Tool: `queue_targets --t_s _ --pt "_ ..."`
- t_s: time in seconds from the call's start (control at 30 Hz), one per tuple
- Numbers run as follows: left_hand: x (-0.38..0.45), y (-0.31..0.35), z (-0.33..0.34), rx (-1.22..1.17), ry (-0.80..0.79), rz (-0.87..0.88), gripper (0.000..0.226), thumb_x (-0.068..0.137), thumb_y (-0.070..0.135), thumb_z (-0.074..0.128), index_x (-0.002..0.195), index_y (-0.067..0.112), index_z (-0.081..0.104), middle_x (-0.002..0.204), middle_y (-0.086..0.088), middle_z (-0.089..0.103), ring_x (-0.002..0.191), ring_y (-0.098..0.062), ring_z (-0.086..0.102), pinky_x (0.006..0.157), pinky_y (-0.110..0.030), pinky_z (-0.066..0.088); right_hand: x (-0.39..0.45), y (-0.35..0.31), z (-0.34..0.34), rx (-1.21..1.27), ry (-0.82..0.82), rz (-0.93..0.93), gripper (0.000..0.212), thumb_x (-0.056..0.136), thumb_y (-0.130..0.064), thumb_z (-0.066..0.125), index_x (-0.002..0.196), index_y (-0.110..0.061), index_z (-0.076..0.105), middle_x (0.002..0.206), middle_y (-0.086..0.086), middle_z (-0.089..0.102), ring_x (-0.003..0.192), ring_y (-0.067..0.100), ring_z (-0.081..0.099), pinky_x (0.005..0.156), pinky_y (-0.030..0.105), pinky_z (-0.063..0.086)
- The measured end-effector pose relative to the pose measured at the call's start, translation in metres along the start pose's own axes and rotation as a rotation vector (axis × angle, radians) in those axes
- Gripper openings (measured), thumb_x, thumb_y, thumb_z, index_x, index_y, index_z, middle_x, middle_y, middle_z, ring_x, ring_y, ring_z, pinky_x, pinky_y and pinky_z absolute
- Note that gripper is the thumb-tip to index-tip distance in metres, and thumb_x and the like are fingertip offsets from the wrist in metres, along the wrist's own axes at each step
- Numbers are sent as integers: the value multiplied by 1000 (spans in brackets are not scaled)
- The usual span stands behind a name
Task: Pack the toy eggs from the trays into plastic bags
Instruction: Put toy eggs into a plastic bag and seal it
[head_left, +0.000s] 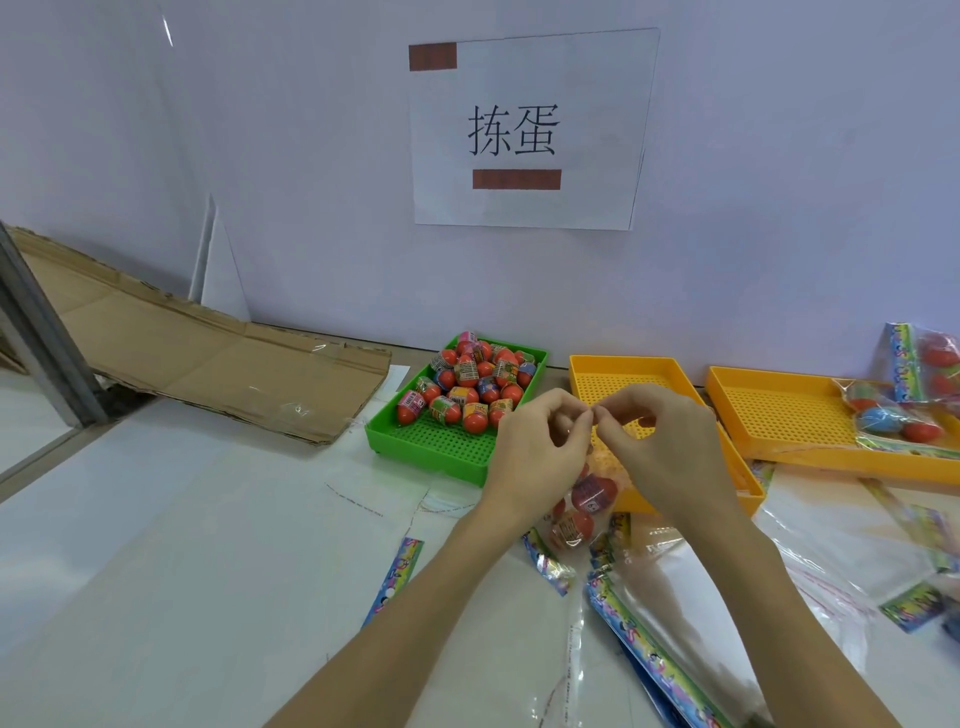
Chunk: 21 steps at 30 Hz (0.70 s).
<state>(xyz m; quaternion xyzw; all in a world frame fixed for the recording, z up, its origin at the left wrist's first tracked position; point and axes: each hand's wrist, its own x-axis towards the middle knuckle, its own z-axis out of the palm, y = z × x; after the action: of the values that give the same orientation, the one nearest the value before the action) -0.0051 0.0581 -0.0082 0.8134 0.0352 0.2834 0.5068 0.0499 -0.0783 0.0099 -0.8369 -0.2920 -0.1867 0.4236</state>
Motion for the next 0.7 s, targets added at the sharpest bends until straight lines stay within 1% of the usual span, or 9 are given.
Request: queue_targets --t_s 0.1,0.23,0.27,0.33,0.37,0.43,0.53,0.63,0.7 --pt "-1 0 1 27 -15 8 13 102 19 64 92 13 70 70 -12 65 62 -22 61 64 -46 53 -1 0 1 4 12 39 8 92 -20 74 86 -25 75 79 -19 68 77 -5 63 66 5 43" --pt "0 0 2 -4 -38 -51 14 102 21 65 93 13 72 71 -15 65 62 -24 58 65 -46 54 -1 -1 3 -35 22 31 5 92 -18 74 88 -20 75 81 -11 70 78 -3 62 67 10 44" --pt "1 -1 1 -33 -33 -68 15 101 22 66 93 12 72 66 -11 63 57 -18 55 60 -39 52 -1 -2 2 -37 6 9 4 92 -17 74 89 -19 76 82 -9 70 79 -2 62 68 11 45" --pt "4 -3 -3 -80 -18 -91 19 101 24 69 90 9 74 53 6 54 48 -4 48 54 -21 43 0 -2 -2 -35 -66 -64 4 93 -16 74 92 -19 76 85 -9 70 80 -1 61 69 13 47" --pt "5 -4 -5 -88 -22 -94 20 101 23 69 89 8 74 50 10 52 47 -3 47 54 -16 41 0 -2 -5 -35 -109 -98 5 93 -15 74 93 -19 77 86 -9 70 81 0 62 70 15 49" --pt "6 -6 -10 -88 -67 -83 19 102 19 67 91 4 74 52 11 53 48 -1 52 56 -14 42 1 -1 -10 -41 -154 -127 7 93 -13 74 94 -18 77 87 -8 70 82 3 62 71 20 53" --pt "6 -4 -14 -75 -160 -44 16 102 13 65 97 0 73 51 16 55 50 2 54 55 -9 40 1 1 -13 -33 -136 -103 6 91 -12 74 91 -17 76 85 -8 69 82 6 63 72 28 55" --pt "6 0 -17 -70 -183 -27 14 101 12 66 97 1 73 52 14 57 51 -1 56 57 -12 43 1 -1 -13 4 -108 -76 7 88 -12 74 84 -17 72 81 -9 69 79 7 63 70 30 55" --pt "6 3 -20 -52 -166 -13 13 101 12 67 95 3 74 56 4 60 56 -13 62 59 -28 52 1 -2 -12 -17 -88 -71 11 87 -11 75 80 -16 68 79 -5 66 77 11 61 68 32 53"
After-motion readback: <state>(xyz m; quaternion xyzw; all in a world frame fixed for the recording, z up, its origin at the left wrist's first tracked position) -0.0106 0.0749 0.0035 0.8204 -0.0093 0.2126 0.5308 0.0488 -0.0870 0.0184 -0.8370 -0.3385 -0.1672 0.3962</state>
